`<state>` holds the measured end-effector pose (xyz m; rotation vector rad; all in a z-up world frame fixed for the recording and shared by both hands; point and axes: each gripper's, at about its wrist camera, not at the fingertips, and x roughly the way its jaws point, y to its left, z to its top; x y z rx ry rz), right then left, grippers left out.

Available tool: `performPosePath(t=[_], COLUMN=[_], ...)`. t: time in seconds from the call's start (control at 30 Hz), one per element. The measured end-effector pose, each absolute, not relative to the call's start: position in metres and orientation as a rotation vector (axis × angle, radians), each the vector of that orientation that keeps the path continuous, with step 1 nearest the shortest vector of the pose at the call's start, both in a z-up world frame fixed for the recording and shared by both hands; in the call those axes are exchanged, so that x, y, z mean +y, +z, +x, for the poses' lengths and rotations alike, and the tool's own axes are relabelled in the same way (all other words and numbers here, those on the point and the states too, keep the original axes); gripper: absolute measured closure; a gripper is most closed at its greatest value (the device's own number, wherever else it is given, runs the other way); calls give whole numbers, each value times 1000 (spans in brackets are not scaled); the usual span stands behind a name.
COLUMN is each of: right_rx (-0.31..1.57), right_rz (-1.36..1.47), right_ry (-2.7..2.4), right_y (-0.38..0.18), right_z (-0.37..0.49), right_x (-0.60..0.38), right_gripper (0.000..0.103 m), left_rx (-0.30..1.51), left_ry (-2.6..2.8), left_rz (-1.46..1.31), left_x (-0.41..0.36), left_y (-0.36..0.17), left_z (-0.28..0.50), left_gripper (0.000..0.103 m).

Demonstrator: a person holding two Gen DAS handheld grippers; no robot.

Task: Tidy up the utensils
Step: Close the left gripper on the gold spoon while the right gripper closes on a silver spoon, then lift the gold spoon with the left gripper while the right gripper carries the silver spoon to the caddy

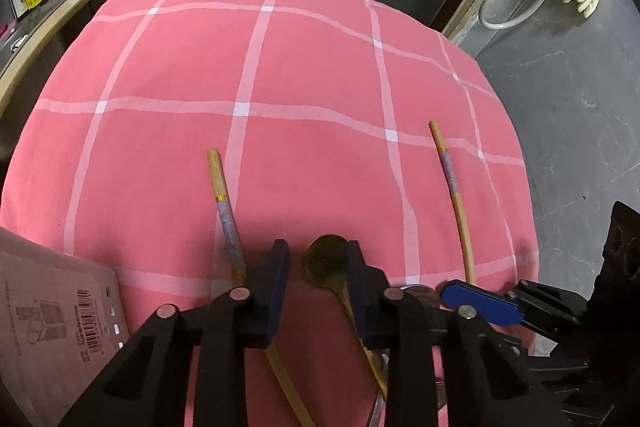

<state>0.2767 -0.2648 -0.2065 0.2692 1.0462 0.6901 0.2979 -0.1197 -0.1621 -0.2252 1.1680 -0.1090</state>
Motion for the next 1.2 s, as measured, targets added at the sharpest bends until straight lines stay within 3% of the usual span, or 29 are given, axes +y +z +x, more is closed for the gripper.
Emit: performPosePath(t=[0.2, 0.33, 0.87, 1.2], right_rx=[1065, 1071, 1017, 806], right_rz=[269, 289, 328, 221], right_ry=[666, 632, 499, 292], right_y=[-212, -213, -194, -123], right_z=[277, 275, 252, 232], right_x=[-258, -258, -284, -300], right_gripper=[87, 100, 100, 100], left_rx=[1183, 1189, 1170, 920], left_ry=[-133, -145, -210, -171], left_rz=[-228, -234, -262, -94], left_x=[-119, -119, -127, -140], left_y=[-163, -164, -148, -73], left_z=[298, 298, 292, 274], left_gripper=[93, 96, 101, 101])
